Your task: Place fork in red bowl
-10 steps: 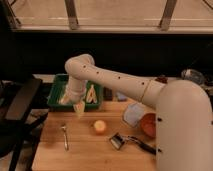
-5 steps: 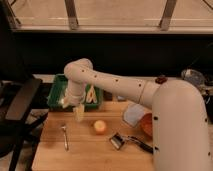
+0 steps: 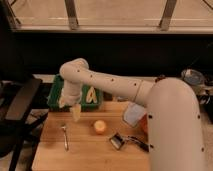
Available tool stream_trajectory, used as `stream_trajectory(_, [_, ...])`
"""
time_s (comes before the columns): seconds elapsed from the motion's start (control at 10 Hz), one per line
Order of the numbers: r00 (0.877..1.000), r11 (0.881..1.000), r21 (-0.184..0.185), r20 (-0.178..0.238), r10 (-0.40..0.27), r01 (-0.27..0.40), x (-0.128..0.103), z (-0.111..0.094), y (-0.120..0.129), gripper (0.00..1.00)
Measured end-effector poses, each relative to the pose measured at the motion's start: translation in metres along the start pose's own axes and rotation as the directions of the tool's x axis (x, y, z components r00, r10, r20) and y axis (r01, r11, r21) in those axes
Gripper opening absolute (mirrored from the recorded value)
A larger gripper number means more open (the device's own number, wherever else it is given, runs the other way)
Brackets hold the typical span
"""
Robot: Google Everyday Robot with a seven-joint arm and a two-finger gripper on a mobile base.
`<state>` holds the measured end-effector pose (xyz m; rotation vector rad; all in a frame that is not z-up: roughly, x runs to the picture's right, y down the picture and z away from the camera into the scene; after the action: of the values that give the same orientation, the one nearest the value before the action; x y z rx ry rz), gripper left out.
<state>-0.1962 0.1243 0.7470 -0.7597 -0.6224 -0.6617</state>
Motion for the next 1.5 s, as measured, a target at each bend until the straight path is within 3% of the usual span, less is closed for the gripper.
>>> stream_trajectory(0.2, [1.0,1.0,-0.005,-0.004,-0.022,0.022,-0.014,0.016,-0.02,0.71])
stream_trajectory(0.4, [1.0,1.0,-0.022,-0.017,-0.015,0.015,-0.012,0.034,-0.027,0.71])
stream_trajectory(1.0, [1.0,0.995,-0.095,0.0,0.011,-0.011,-0.007,0.08,-0.033,0.71])
stream_trajectory(1.5, [0.998,0.989,-0.146,0.039,0.045,-0.039,-0.003,0.115,-0.024,0.71])
